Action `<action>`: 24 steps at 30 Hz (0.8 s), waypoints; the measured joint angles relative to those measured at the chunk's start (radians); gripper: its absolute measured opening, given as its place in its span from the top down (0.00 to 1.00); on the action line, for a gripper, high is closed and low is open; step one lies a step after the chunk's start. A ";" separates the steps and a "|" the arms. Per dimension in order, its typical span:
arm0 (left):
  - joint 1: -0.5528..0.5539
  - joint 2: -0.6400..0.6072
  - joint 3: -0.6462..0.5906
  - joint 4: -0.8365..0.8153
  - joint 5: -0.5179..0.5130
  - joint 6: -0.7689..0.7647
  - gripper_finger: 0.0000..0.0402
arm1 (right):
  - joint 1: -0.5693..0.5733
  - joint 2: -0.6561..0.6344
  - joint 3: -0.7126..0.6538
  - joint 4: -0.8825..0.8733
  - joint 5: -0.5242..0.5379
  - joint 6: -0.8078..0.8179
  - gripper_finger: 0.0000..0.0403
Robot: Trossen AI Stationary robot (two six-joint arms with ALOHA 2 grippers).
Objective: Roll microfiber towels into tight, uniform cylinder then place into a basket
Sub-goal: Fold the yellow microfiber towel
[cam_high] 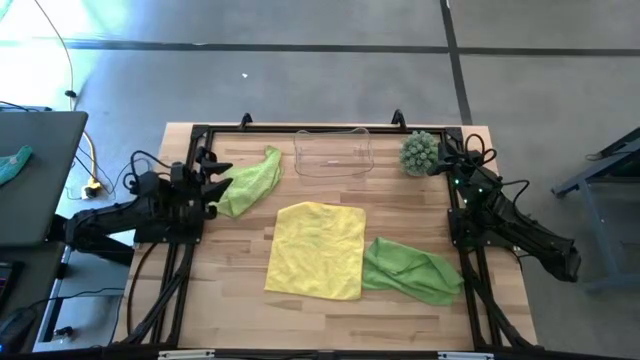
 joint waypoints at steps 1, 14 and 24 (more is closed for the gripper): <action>0.000 0.023 0.013 -0.012 -0.006 0.005 0.55 | 0.000 0.000 0.000 0.000 0.000 0.000 0.71; -0.013 0.548 0.183 -0.061 -0.005 0.031 0.55 | 0.000 0.000 0.000 0.000 0.000 0.000 0.71; -0.140 0.897 0.312 -0.058 -0.002 0.067 0.55 | 0.000 0.000 0.000 0.000 0.000 0.000 0.71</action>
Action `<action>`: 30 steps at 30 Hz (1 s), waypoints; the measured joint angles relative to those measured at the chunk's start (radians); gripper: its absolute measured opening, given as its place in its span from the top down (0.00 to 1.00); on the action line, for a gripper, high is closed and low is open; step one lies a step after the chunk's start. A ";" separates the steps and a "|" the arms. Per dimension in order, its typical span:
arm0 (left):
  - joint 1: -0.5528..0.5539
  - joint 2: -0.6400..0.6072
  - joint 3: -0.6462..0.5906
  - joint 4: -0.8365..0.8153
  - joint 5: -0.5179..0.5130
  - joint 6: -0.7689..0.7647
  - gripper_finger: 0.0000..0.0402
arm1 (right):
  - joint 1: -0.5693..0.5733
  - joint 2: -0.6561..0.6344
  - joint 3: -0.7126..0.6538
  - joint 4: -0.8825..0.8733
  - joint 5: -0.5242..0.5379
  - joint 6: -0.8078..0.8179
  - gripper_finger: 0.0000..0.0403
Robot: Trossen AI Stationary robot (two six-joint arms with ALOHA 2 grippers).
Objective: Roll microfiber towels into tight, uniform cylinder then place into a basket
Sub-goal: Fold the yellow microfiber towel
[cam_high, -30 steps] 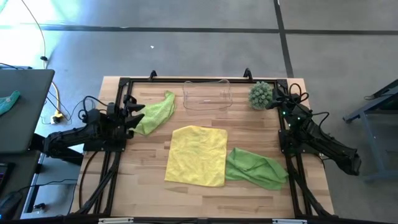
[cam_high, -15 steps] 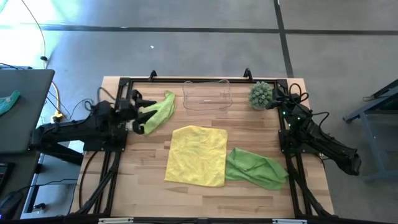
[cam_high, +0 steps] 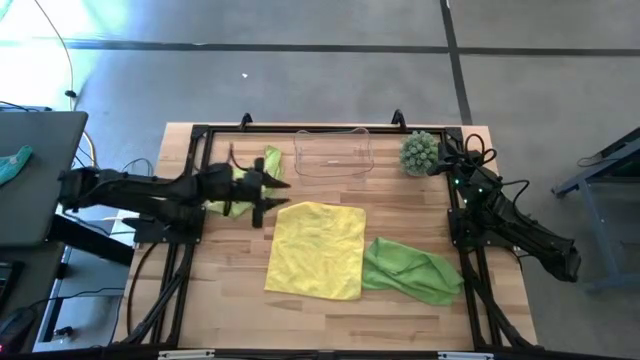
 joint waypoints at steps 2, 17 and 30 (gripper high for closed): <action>-0.033 0.058 0.023 0.000 -0.001 -0.001 0.55 | 0.000 0.000 0.000 0.000 0.000 0.000 0.71; -0.216 0.435 0.105 0.000 -0.022 -0.133 0.55 | 0.000 0.000 0.000 0.000 0.000 0.000 0.71; -0.228 0.638 0.105 0.001 -0.023 -0.178 0.55 | 0.000 0.000 0.000 0.000 0.000 0.039 0.71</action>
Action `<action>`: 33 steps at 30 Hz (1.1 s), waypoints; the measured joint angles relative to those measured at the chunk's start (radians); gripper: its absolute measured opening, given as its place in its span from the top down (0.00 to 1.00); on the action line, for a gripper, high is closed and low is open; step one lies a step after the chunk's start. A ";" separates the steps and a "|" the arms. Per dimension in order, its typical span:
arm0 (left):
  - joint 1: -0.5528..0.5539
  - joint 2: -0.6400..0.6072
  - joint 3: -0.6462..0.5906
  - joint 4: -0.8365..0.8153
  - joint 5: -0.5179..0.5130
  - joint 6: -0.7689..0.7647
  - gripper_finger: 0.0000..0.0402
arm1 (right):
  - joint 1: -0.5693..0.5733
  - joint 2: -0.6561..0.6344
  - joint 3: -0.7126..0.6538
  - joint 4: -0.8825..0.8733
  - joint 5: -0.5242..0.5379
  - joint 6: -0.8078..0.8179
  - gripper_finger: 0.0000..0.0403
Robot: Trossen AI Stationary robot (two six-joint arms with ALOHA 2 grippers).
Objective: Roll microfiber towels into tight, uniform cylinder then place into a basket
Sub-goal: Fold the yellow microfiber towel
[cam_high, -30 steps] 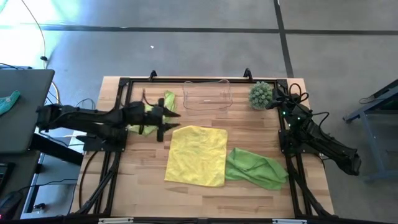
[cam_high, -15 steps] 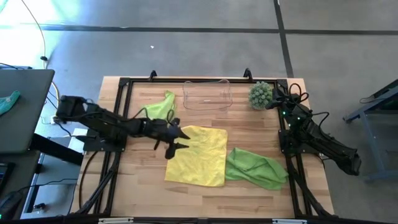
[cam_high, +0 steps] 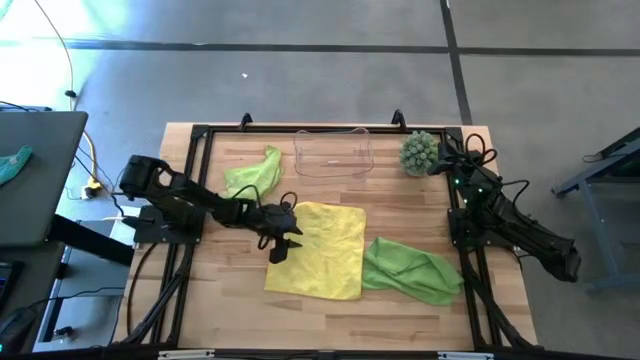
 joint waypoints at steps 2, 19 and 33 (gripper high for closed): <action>0.000 0.017 0.000 0.002 -0.019 0.011 0.55 | 0.000 0.000 0.000 0.000 0.000 0.052 0.71; 0.003 0.068 0.000 0.030 -0.344 0.128 0.55 | 0.000 0.001 0.000 0.321 -0.356 0.086 0.71; 0.082 0.068 0.000 0.011 -0.409 0.028 0.55 | 0.001 0.135 0.000 0.553 -0.519 0.029 0.71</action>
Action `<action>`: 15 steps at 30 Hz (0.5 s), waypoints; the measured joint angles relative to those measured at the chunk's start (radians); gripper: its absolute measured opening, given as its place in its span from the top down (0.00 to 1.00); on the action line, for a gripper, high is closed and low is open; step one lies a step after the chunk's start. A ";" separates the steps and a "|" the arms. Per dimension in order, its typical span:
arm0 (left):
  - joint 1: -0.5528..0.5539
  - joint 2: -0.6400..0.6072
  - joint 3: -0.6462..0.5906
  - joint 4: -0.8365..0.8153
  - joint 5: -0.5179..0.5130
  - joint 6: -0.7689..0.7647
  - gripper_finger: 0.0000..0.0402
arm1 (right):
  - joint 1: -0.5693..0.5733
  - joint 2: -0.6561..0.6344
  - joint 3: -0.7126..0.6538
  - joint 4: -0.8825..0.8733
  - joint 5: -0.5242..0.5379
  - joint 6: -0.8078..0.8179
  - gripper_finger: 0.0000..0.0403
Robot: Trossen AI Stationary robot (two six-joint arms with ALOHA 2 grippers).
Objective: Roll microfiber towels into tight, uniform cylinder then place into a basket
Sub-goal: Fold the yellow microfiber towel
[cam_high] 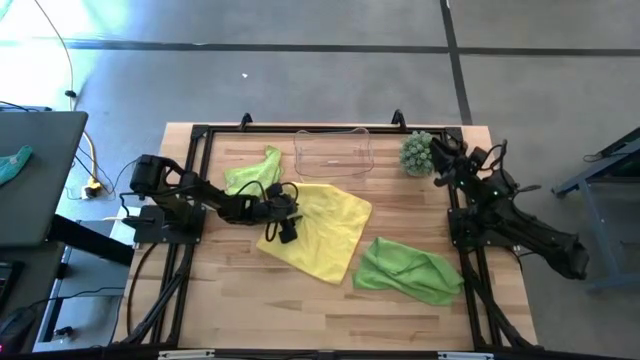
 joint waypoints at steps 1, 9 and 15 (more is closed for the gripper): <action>0.000 0.000 0.000 0.000 0.000 -0.004 0.55 | 0.000 0.023 0.000 0.032 0.000 -0.013 0.71; -0.002 0.001 -0.001 0.063 0.003 0.029 0.55 | 0.000 0.215 0.059 0.087 -0.023 -0.053 0.71; -0.002 0.001 0.036 0.097 0.019 0.154 0.55 | 0.024 0.375 0.176 0.044 -0.115 -0.139 0.71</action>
